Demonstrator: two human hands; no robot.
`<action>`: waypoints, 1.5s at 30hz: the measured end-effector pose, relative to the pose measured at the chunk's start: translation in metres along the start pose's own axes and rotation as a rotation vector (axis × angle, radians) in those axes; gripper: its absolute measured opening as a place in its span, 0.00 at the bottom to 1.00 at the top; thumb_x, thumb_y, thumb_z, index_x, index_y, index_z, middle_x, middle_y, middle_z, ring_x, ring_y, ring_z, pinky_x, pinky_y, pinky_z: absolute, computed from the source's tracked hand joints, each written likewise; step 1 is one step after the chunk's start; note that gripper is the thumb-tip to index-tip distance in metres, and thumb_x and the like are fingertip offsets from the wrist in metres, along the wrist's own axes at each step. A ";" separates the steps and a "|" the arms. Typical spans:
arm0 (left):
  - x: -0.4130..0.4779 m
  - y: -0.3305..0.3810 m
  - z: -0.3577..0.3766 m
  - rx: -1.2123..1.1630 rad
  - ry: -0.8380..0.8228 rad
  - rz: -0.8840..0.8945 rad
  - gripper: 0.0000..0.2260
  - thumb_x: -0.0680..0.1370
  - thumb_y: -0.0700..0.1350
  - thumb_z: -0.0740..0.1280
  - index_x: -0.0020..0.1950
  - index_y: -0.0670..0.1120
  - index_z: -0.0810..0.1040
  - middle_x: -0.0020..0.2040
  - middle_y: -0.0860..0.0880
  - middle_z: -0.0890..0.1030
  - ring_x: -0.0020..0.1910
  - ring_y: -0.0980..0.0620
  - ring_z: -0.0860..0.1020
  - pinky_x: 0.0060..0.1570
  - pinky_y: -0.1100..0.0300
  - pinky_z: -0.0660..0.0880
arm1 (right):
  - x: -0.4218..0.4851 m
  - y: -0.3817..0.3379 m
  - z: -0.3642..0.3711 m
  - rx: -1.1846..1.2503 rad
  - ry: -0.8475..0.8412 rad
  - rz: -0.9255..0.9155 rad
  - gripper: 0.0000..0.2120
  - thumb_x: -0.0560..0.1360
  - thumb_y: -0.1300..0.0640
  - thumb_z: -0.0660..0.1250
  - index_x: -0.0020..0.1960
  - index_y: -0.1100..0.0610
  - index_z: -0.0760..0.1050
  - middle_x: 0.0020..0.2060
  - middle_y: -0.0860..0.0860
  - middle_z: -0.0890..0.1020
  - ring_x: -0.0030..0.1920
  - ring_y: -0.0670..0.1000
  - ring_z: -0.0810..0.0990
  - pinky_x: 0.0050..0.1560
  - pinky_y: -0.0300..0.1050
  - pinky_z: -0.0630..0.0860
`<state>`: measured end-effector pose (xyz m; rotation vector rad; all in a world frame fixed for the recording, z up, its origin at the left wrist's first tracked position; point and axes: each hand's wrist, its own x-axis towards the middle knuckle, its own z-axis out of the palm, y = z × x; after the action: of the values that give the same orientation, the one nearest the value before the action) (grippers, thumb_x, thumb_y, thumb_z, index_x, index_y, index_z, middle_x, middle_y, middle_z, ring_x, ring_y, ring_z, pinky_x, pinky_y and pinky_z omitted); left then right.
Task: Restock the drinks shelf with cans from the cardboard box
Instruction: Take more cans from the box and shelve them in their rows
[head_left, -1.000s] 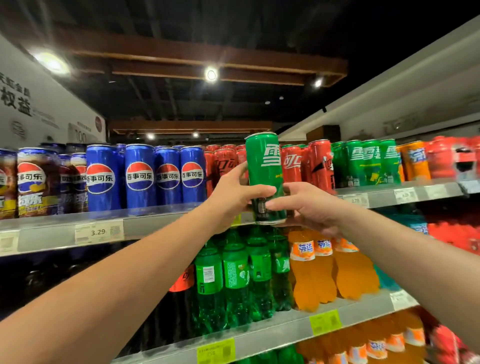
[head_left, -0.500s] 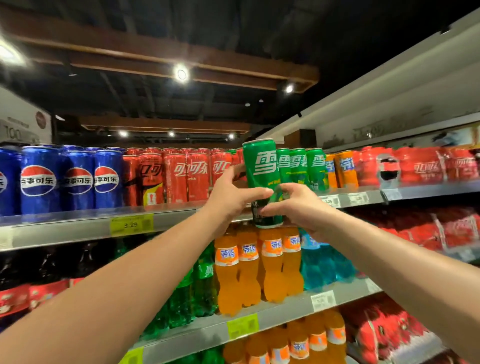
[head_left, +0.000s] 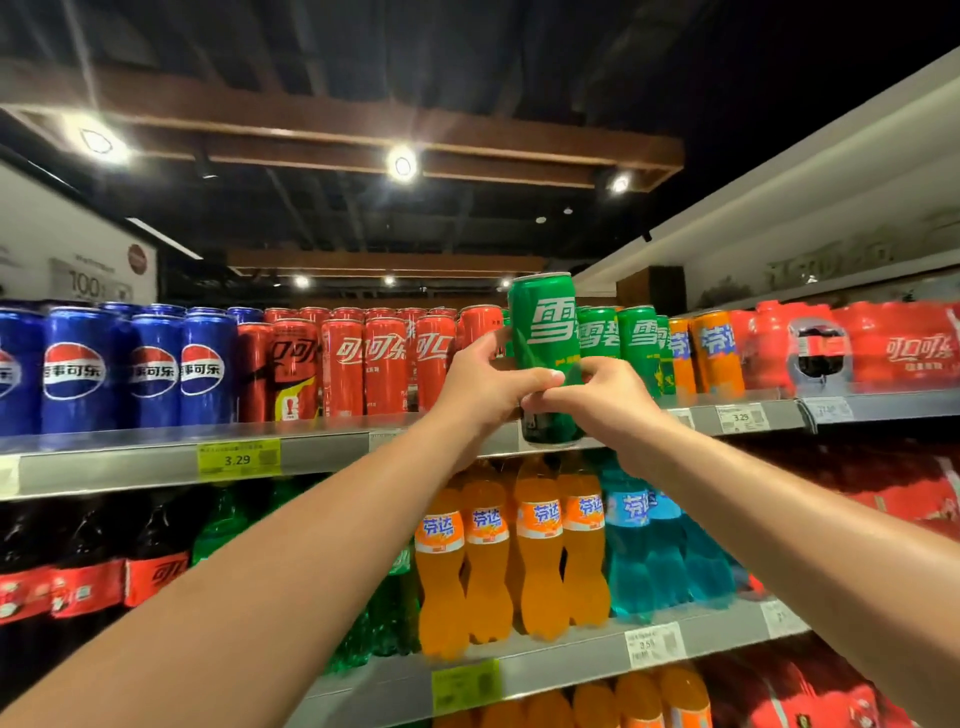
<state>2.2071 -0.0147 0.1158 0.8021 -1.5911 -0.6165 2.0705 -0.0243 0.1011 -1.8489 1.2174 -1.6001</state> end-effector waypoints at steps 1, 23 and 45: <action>0.003 0.000 -0.003 0.011 0.013 -0.007 0.15 0.73 0.45 0.71 0.60 0.53 0.76 0.55 0.50 0.81 0.54 0.49 0.80 0.53 0.46 0.79 | 0.005 0.000 0.004 0.014 0.031 -0.003 0.17 0.61 0.50 0.79 0.45 0.50 0.78 0.42 0.47 0.82 0.44 0.47 0.80 0.41 0.43 0.77; 0.078 -0.063 -0.046 0.569 0.201 -0.095 0.28 0.73 0.54 0.71 0.69 0.46 0.67 0.58 0.50 0.75 0.42 0.57 0.70 0.38 0.65 0.66 | 0.109 0.022 0.038 -0.190 0.239 0.120 0.30 0.59 0.43 0.80 0.53 0.59 0.79 0.47 0.53 0.83 0.48 0.53 0.81 0.52 0.52 0.79; 0.101 -0.078 -0.038 0.781 0.187 -0.206 0.30 0.67 0.56 0.76 0.63 0.46 0.69 0.58 0.47 0.77 0.56 0.46 0.77 0.46 0.56 0.71 | 0.123 0.033 0.061 -0.467 0.278 0.121 0.27 0.56 0.36 0.79 0.36 0.55 0.72 0.31 0.49 0.75 0.31 0.45 0.71 0.24 0.39 0.61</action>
<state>2.2499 -0.1402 0.1249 1.5639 -1.5819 -0.0262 2.1113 -0.1558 0.1318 -1.8004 1.9241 -1.6461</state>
